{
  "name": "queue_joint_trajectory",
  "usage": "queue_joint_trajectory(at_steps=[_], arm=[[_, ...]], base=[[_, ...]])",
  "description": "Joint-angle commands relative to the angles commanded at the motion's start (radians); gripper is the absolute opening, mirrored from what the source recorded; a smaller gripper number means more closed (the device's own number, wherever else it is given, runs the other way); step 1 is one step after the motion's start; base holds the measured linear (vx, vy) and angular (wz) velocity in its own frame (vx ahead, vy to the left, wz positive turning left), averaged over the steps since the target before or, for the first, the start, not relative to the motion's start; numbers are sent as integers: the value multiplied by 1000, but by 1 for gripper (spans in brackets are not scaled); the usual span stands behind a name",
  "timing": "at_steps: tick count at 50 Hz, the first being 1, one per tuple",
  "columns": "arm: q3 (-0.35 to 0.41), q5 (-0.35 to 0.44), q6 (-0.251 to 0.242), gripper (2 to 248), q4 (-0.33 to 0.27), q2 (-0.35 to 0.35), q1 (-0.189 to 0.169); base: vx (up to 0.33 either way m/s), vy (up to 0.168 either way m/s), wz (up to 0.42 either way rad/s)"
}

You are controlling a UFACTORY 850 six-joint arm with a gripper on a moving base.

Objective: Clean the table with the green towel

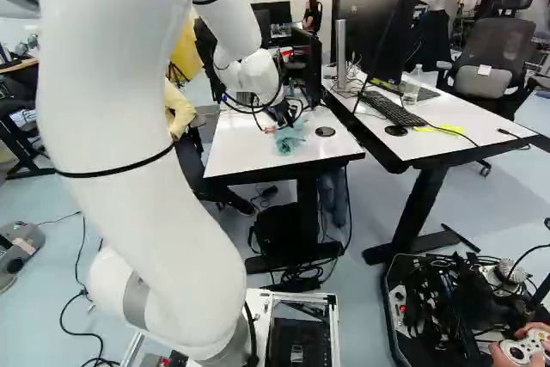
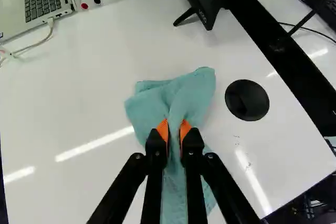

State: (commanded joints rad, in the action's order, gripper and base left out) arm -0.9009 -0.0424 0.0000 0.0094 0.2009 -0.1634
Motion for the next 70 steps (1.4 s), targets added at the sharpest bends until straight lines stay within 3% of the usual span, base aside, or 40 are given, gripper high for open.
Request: queue_joint_trajectory(at_steps=[50,70], arm=[[-11,6,0,45,0,51,0],[-11,-39,0,45,0,51,0]], base=[[0,0,0],[0,0,0]])
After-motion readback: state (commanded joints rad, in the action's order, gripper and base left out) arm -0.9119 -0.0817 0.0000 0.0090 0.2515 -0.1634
